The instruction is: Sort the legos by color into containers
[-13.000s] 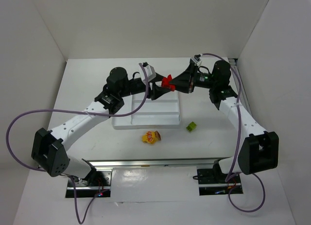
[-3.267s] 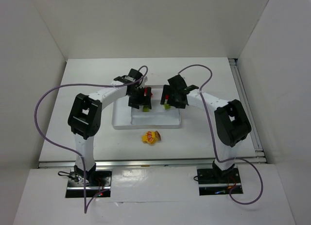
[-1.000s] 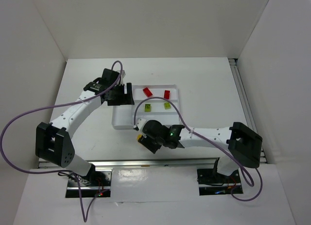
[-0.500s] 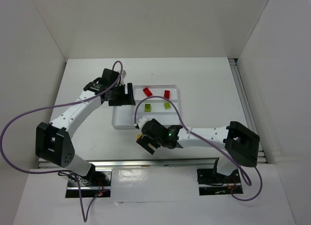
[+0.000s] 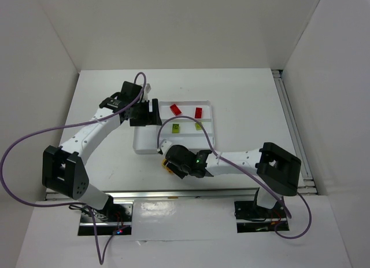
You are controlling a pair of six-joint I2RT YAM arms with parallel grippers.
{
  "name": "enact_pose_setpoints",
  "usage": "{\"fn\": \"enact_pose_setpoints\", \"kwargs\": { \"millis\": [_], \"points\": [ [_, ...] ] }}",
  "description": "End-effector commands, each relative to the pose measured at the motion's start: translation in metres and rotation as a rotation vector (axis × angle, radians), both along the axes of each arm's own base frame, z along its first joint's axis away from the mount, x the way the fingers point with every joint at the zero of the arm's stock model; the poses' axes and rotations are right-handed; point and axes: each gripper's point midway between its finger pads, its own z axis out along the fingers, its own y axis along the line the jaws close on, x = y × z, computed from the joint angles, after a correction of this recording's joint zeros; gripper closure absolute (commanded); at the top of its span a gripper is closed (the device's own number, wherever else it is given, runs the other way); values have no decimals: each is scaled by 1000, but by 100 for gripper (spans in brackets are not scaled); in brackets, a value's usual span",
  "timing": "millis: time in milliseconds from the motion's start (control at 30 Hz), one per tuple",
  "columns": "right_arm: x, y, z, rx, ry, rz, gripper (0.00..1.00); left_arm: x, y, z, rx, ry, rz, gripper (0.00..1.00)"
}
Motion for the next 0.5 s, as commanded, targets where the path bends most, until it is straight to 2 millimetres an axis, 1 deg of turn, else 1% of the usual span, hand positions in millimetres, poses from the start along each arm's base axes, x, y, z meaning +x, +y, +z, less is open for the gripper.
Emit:
{"fn": "enact_pose_setpoints", "kwargs": {
  "millis": [0,33,67,100,133,167,233,267,300,333,367,400,433,467],
  "points": [
    [8,19,17,75,-35,-8,65,9,-5,20,-33,-50,-19,13],
    [8,19,17,75,-35,-8,68,9,-5,22,-33,-48,-19,13],
    [8,18,27,86,-40,-8,74,11,-5,27,-32,-65,-26,13],
    [7,17,31,93,-36,-16,80,12,-4,29,-24,-67,-19,13],
    [6,18,40,114,-31,-17,82,11,-3,35,-26,-73,-19,13],
    [5,20,58,152,-38,-10,82,14,-4,48,-34,-96,-19,13],
    [2,22,89,196,-25,-26,100,17,-6,61,-30,-101,-44,13],
    [2,21,104,219,-34,-25,100,11,-5,65,-20,-68,-44,13],
    [2,15,125,258,-49,-59,100,20,-7,85,-25,-104,-51,13],
    [3,12,138,283,-65,-77,100,24,-3,93,-18,-111,-36,13],
    [10,5,151,295,-111,-113,100,24,-3,102,-22,-123,-35,11],
    [12,-3,167,330,-136,-143,100,26,-3,118,-50,-152,-50,11],
    [15,-9,177,338,-163,-167,100,21,-12,127,-113,-149,-95,10],
    [22,-18,185,348,-202,-223,100,22,-16,130,-143,-144,-113,10]
  ]
}}
